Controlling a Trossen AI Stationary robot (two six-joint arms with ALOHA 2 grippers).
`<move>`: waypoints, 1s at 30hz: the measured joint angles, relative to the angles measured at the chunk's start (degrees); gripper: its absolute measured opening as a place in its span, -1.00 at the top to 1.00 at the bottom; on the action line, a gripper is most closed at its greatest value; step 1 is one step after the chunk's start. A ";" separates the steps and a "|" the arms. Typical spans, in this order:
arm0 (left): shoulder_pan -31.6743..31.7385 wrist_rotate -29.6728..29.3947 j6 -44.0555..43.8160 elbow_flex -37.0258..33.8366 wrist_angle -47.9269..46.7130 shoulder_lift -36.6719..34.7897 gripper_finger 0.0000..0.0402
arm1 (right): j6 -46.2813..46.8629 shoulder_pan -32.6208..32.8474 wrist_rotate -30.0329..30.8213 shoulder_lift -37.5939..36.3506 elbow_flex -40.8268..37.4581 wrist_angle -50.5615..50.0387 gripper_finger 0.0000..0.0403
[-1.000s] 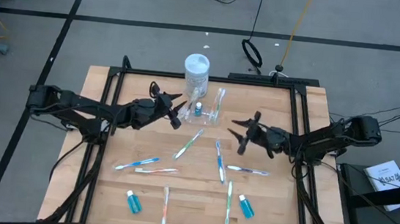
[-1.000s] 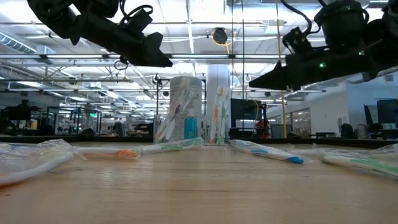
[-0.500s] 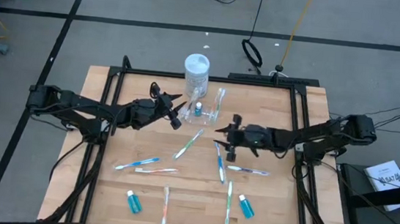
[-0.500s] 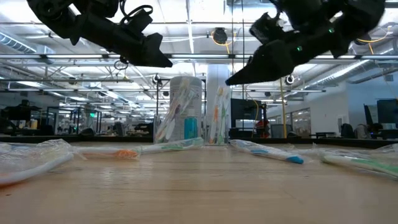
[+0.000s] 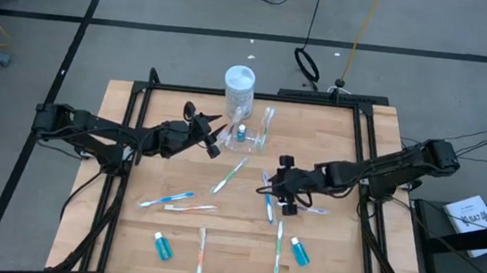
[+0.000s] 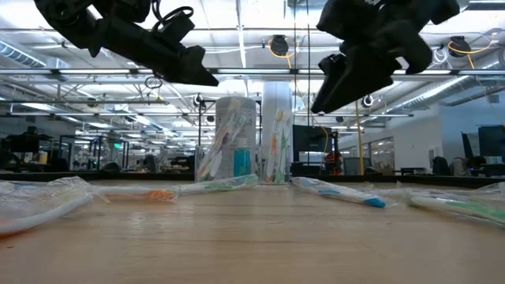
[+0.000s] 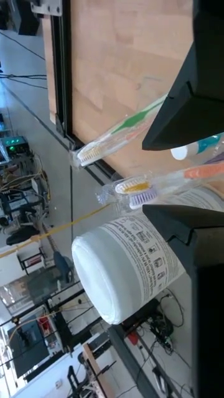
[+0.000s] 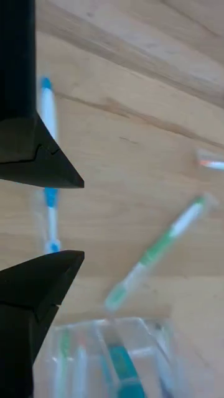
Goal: Pick & Place toothbrushing station
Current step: Put the purple toothbrush into the transparent organizer
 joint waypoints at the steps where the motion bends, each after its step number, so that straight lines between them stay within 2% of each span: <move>1: 0.00 0.00 0.06 0.00 -0.19 0.00 0.22 | 1.10 0.03 -1.40 -0.01 0.27 -1.79 0.16; 5: 0.00 0.02 0.22 0.00 -0.57 0.02 0.22 | 11.87 0.03 -8.18 -0.02 0.39 -10.09 0.16; 11: 0.00 0.13 0.33 0.00 -0.98 0.02 0.22 | 27.38 2.44 -8.41 -0.02 -2.44 -23.35 0.17; 19: 0.00 0.13 3.16 0.00 -1.12 0.04 0.22 | 41.43 6.51 -12.95 0.00 -9.33 -20.76 0.27; 22: 0.00 0.13 4.34 0.00 -1.10 0.04 0.22 | 41.25 7.01 -12.72 -0.02 -11.52 -20.45 0.29; 25: 0.00 0.13 5.37 0.00 -1.10 0.04 0.22 | 37.82 7.03 -9.16 -0.26 -13.26 -19.53 0.33; 30: 0.00 0.13 7.16 0.00 -1.06 0.04 0.22 | 26.46 7.33 -5.50 -0.24 -14.66 -18.92 0.50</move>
